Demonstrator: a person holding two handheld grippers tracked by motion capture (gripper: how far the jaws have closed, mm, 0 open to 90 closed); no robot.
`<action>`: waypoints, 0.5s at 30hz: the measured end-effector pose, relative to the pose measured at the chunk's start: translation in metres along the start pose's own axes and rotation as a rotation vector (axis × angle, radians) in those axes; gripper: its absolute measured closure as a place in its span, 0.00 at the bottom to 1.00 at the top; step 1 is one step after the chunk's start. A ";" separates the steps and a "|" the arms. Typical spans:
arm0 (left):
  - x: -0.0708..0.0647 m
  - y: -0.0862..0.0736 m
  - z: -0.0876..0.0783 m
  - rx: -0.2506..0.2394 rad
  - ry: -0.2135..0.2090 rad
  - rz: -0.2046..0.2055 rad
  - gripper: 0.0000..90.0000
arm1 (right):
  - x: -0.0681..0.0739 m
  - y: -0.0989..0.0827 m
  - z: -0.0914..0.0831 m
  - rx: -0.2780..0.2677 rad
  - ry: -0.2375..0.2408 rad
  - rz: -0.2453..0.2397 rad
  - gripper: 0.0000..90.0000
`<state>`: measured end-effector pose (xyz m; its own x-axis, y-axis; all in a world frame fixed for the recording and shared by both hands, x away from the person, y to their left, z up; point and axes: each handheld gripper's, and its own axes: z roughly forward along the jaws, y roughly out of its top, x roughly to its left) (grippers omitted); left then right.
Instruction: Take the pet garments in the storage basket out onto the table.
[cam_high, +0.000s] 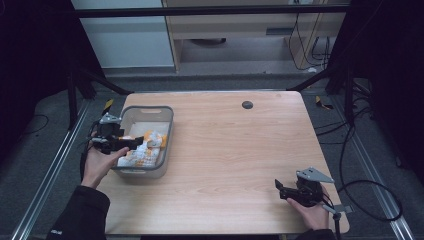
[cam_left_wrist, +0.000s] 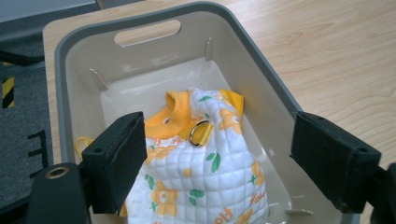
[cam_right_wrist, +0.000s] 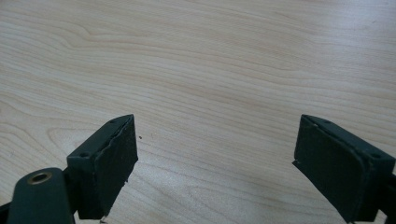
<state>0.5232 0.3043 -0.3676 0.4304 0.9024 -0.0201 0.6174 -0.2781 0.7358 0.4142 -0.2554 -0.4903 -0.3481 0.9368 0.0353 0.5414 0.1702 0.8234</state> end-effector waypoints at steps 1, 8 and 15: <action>0.000 0.000 0.000 0.000 0.000 0.000 0.20 | 0.000 0.000 0.000 0.000 0.000 0.000 0.15; 0.000 0.001 0.011 0.043 -0.009 0.008 0.20 | 0.000 0.000 0.000 0.002 0.004 0.004 0.15; 0.000 0.004 0.019 0.090 -0.008 0.025 0.20 | -0.001 0.000 0.000 0.000 0.009 0.015 0.15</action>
<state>0.5383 0.2964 -0.3772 0.4511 0.8924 -0.0079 0.6630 -0.3292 0.6724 0.4144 -0.2566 -0.4900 -0.3466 0.9365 0.0525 0.5465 0.1562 0.8228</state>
